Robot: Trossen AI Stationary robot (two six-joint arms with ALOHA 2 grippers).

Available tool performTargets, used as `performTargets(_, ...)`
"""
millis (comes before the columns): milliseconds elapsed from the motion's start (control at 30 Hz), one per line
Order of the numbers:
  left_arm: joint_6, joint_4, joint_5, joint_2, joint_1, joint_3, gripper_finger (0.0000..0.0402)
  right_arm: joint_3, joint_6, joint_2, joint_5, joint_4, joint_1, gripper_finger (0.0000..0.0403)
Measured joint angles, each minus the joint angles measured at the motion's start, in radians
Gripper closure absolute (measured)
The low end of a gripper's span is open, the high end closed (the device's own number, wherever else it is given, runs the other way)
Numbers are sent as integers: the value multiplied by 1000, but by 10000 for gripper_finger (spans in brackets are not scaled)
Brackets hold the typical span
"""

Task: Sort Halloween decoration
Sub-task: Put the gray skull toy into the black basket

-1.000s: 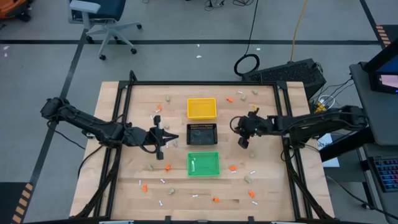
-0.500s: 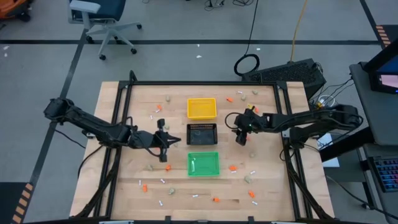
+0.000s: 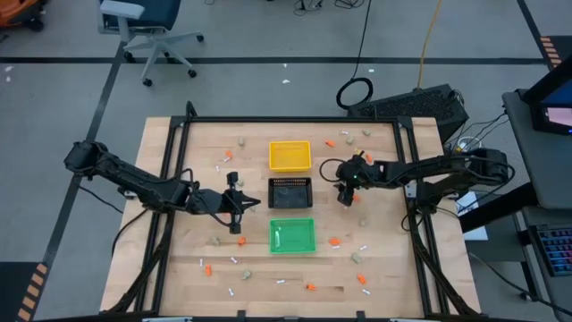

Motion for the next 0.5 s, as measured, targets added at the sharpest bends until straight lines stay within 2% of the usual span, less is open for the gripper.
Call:
performTargets(167, -3, 0, 0, 0, 0, 0, 402, -52, 4, 0, -4, 36, -5, 202)
performTargets(333, -3, 0, 0, 0, 0, 0, 402, -121, 29, -2, -5, 150, -5, 202)
performTargets(500, -3, 1, 0, 0, 0, 0, 402, -133, 23, -1, -5, 193, -5, 202)
